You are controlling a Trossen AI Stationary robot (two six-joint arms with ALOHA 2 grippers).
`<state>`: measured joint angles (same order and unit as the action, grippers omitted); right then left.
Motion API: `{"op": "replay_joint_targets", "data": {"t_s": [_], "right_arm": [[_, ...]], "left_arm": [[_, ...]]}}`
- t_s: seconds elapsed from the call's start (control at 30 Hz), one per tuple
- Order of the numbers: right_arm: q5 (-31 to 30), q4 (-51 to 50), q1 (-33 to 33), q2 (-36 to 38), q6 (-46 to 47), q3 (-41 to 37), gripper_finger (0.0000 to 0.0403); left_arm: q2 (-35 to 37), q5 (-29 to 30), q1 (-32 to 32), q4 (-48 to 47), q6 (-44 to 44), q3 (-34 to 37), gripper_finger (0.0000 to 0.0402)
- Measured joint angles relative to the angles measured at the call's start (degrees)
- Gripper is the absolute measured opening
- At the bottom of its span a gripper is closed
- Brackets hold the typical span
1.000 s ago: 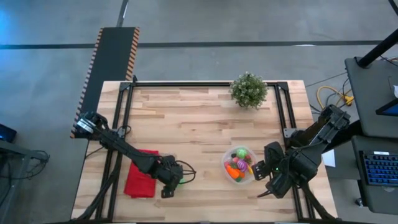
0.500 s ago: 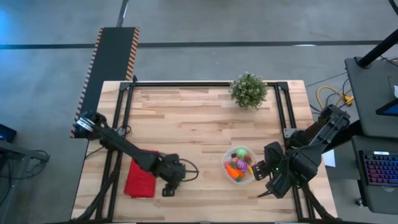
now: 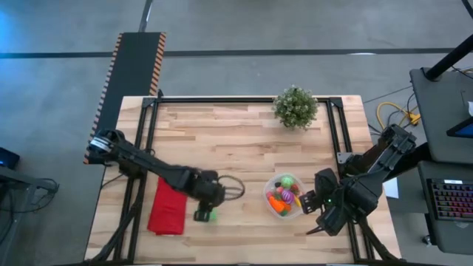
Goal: Pick and placing Produce into tupperware
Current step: Put the green pear into the transparent bin
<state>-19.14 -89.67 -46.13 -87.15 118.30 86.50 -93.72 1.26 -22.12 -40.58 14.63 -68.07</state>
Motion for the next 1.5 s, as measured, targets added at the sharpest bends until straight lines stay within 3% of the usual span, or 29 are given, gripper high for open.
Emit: {"op": "replay_joint_targets", "data": {"t_s": [0.13, 0.33, 0.5, 1.3, 1.5], "right_arm": [[-0.03, -0.37, 0.00, 0.00, -0.01, 0.00, 0.0228], [-0.39, -0.35, 0.00, 0.02, -0.01, -0.07, 0.0228], [-0.35, -0.35, 0.00, 0.02, 0.19, -0.10, 0.0228], [-0.17, -0.33, 0.00, 0.04, 0.14, -0.20, 0.0228], [0.02, -0.33, 0.00, 0.07, -0.04, -0.22, 0.0228]], "left_arm": [[0.60, -0.32, -3.07, 3.32, 0.87, 2.58, 0.0197], [0.20, 0.08, -3.26, 8.29, 2.55, 5.78, 0.0245], [0.20, -2.84, -3.39, 8.68, 3.02, 8.01, 0.0262], [-6.53, -3.71, -4.53, 13.14, 2.75, 9.73, 0.0262], [-6.08, -1.72, -4.58, 13.15, 1.37, 9.58, 0.0215]]}}
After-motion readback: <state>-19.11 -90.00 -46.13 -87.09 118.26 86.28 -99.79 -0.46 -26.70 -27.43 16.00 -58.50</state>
